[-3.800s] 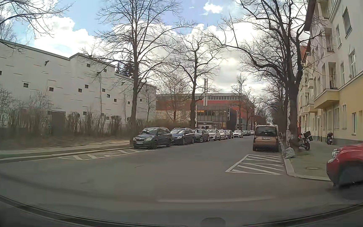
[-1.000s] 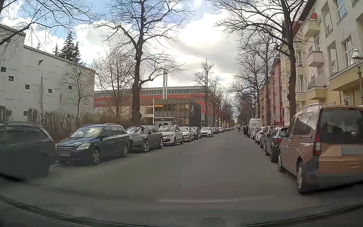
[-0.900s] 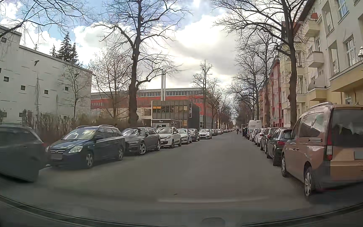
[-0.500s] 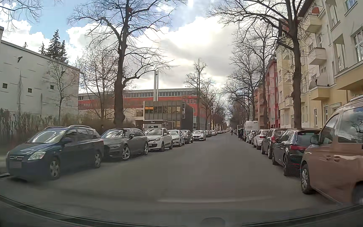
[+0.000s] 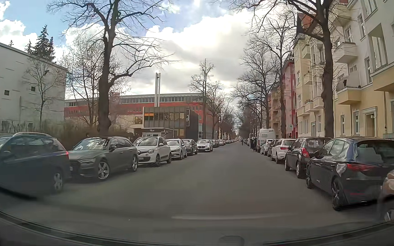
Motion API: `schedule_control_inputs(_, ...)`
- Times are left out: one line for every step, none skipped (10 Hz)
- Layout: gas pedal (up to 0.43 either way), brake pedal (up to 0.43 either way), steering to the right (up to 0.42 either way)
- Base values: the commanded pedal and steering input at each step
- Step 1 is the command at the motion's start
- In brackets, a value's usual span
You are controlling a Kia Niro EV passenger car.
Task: Follow the waypoints while adhering to traffic rules and regulations
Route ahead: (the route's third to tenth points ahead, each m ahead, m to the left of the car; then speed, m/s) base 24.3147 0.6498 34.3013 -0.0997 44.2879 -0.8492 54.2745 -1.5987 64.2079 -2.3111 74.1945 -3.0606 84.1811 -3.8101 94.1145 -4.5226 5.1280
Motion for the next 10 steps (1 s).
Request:
schedule_control_inputs(0.039,0.03,0.076)
schedule_control_inputs(0.028,0.03,0.069)
schedule_control_inputs(0.028,0.024,0.065)
schedule_control_inputs(0.02,0.03,0.063)
schedule_control_inputs(0.02,0.03,0.061)
schedule_control_inputs(0.02,0.03,0.057)
schedule_control_inputs(0.02,0.024,0.052)
schedule_control_inputs(0.0,0.03,0.049)
schedule_control_inputs(0.0,0.03,0.045)
schedule_control_inputs(0.0,0.03,0.04)
